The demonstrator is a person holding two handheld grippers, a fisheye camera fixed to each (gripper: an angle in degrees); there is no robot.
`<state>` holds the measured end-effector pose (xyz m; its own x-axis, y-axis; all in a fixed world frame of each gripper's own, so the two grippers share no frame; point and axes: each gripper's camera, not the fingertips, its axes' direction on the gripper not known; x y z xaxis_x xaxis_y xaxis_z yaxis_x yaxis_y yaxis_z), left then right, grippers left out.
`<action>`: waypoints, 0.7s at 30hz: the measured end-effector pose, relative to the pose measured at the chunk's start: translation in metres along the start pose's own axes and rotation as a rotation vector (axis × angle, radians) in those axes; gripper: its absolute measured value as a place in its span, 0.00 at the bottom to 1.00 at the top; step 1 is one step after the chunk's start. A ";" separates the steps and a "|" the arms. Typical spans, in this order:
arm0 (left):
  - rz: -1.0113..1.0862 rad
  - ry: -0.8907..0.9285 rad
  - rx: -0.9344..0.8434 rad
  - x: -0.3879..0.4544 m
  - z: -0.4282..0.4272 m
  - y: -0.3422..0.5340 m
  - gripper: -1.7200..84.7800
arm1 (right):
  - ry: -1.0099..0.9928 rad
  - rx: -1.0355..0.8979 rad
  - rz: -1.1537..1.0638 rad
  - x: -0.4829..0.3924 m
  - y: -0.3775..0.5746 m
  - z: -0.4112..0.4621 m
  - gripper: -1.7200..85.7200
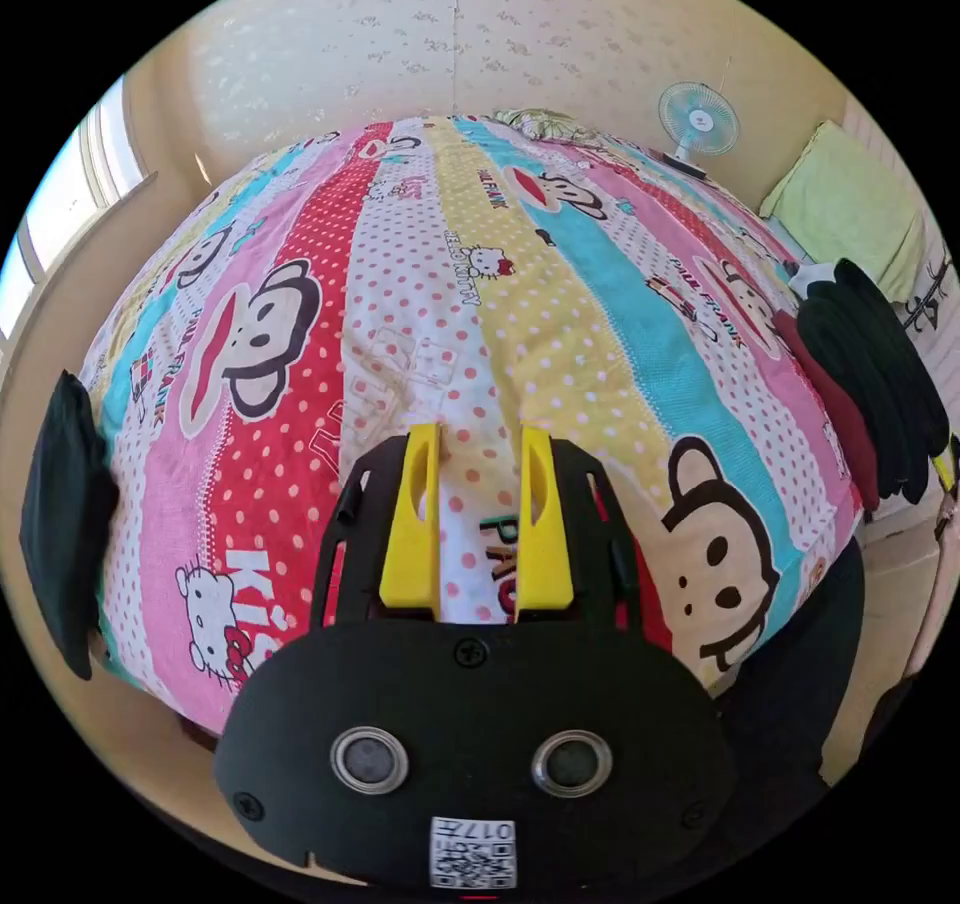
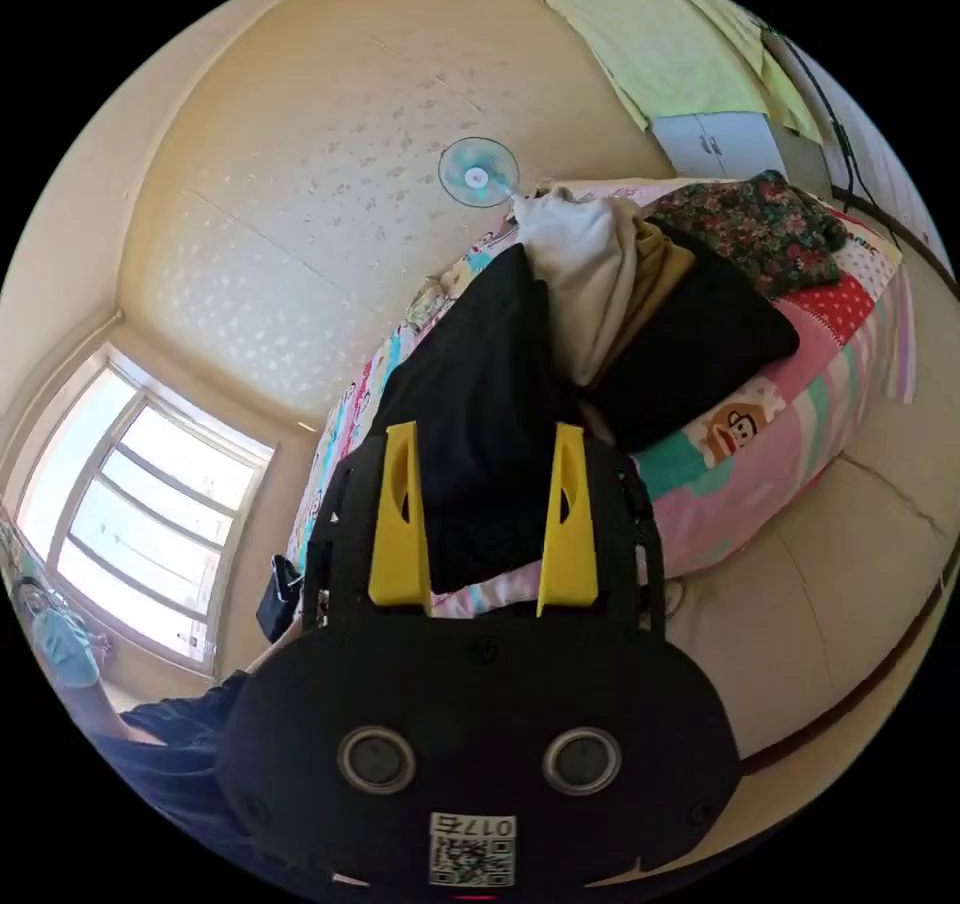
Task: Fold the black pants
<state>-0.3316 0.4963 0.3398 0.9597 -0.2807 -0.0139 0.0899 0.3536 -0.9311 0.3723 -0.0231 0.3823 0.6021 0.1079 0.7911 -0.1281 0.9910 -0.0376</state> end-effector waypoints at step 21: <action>0.029 0.480 0.158 0.002 -0.113 0.211 0.01 | -0.558 -0.627 -0.960 -0.532 0.017 0.281 0.04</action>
<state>-0.3411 0.4697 0.1027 0.7353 -0.6340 -0.2394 0.1401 0.4878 -0.8616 -0.1720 -0.0862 0.1326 -0.1853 -0.5666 0.8029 0.6572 0.5360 0.5299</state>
